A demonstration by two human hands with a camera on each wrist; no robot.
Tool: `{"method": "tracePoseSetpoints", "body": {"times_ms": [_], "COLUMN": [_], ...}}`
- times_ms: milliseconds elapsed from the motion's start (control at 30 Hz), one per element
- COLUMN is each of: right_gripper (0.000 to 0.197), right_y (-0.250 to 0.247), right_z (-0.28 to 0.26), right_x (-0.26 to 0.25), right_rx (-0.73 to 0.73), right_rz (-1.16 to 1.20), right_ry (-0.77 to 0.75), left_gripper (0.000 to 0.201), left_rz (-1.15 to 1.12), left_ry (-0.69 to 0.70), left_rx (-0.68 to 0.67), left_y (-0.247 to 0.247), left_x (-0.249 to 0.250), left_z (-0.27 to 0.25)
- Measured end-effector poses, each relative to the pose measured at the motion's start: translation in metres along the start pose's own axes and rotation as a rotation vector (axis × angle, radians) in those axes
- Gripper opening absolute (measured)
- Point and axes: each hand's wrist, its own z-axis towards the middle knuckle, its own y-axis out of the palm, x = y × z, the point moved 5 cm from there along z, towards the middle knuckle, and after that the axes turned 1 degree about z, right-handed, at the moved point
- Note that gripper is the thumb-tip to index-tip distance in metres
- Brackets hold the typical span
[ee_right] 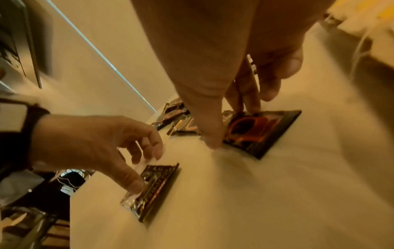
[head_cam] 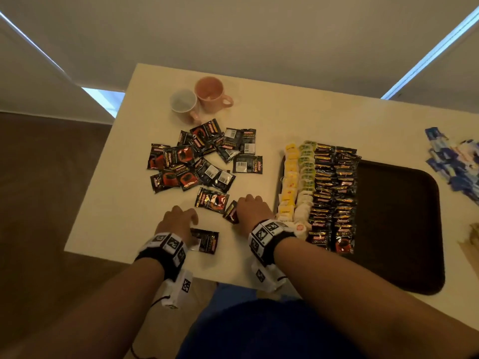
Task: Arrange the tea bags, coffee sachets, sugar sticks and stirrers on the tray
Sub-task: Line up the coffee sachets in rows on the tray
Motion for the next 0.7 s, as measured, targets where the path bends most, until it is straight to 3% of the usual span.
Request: {"method": "tracePoseSetpoints", "body": {"times_ms": [67,300,400,500,700], "right_gripper": [0.039,0.031,0.038,0.039,0.048], "right_y": [0.003,-0.001,-0.002,-0.001,-0.001], "right_z": [0.007,0.01,0.012,0.014,0.017], "right_x": [-0.003,-0.001,0.005,0.008,0.01], "right_rx": [0.025,0.12,0.102,0.084,0.084], "right_rz": [-0.028,-0.015,0.009,0.014,0.035], "right_ry": [0.031,-0.015,0.011,0.041,0.035], "left_gripper": [0.039,0.032,0.04,0.062,0.056], "left_rz": [-0.024,-0.172,-0.214,-0.185,-0.096], "left_ry": [0.053,0.154,0.168,0.181,0.204], "left_rx": [0.036,0.131,0.133,0.082,0.1], "left_y": [0.001,-0.007,-0.01,-0.004,-0.006], "left_x": [0.003,0.007,0.006,0.007,0.015], "left_z": [0.002,0.01,0.009,0.007,0.004]}}
